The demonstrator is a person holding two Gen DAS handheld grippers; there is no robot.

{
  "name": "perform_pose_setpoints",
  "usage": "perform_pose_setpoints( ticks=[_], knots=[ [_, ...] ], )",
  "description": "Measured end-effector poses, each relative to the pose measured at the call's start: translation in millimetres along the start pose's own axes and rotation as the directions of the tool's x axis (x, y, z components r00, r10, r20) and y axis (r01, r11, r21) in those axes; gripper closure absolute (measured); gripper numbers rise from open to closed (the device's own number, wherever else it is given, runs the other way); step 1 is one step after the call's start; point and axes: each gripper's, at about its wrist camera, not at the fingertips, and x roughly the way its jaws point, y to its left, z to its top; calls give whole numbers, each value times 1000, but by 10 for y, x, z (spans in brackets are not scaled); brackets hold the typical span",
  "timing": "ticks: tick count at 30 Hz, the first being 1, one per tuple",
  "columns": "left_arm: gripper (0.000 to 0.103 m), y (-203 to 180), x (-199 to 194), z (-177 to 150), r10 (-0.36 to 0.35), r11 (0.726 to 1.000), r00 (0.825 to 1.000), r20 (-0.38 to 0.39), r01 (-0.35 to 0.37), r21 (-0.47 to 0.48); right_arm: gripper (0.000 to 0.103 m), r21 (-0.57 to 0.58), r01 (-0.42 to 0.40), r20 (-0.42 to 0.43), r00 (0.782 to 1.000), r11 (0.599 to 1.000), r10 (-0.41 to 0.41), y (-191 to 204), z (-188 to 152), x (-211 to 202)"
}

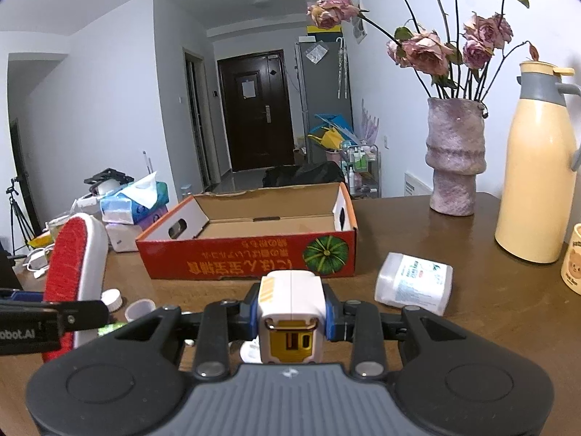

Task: Organize rigid objects
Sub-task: 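Carry the lint brush and charger into the orange cardboard box with both tools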

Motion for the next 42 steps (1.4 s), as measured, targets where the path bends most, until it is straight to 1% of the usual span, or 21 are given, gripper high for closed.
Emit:
perform_pose_setpoints(
  ticks=[15,25,42],
  knots=[
    [46,-12,259,380,36,999,999,-5,-36,7,72,4,-36,23,999,999,36,119,216,267],
    [46,-15,579,625,60,998,998,-32,-61,-6,72,20,-41,32,999,999,40,134,369,532],
    [46,24,1139,1029,86,995,995,-50,-88,-39,72,63,-57,25,998,996,55,26,640,1103]
  ],
)
